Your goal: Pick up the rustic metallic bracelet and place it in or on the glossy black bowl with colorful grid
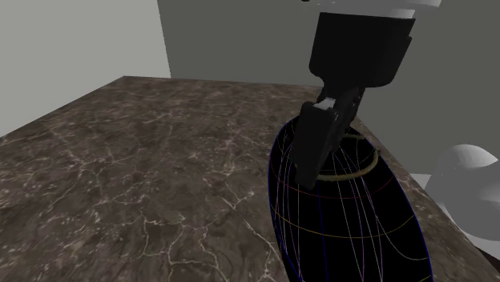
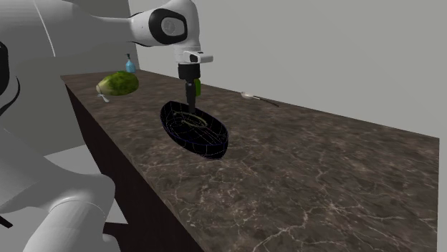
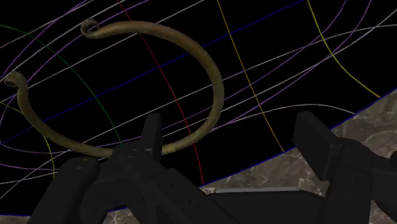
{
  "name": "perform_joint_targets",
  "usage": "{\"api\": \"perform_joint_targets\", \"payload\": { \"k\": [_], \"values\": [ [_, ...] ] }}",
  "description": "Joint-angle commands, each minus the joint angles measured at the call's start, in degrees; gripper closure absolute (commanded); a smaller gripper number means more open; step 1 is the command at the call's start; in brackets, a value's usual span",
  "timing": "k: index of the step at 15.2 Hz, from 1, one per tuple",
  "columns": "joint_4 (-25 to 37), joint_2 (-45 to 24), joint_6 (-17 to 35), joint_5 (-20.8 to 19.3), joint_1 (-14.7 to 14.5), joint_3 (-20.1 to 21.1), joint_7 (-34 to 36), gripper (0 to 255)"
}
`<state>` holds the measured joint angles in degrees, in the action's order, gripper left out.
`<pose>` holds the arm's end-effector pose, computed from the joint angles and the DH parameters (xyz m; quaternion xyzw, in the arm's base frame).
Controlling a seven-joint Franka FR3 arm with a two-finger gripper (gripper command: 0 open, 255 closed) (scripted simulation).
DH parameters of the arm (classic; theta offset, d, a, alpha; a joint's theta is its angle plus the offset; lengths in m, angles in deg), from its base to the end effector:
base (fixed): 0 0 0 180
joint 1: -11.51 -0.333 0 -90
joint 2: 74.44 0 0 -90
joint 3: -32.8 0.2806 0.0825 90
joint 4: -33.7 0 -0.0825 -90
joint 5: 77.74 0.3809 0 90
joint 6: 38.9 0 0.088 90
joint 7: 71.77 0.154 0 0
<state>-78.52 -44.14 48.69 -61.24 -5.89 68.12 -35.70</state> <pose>0.1894 0.3912 0.5559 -0.9928 -0.1194 -0.0075 0.0012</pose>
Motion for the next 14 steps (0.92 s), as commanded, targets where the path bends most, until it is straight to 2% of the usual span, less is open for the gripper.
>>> {"api": "perform_joint_targets", "payload": {
  "k": [1,2,6,14],
  "values": [
    [0.0,0.0,0.0,0.0,0.0,0.0,0.0,0],
    [0.0,0.0,0.0,0.0,0.0,0.0,0.0,0],
    [9.6,-2.91,-6.87,-1.44,0.96,-0.25,1.27,0],
    [9.6,-2.91,-6.87,-1.44,0.96,-0.25,1.26,0]
  ]
}}
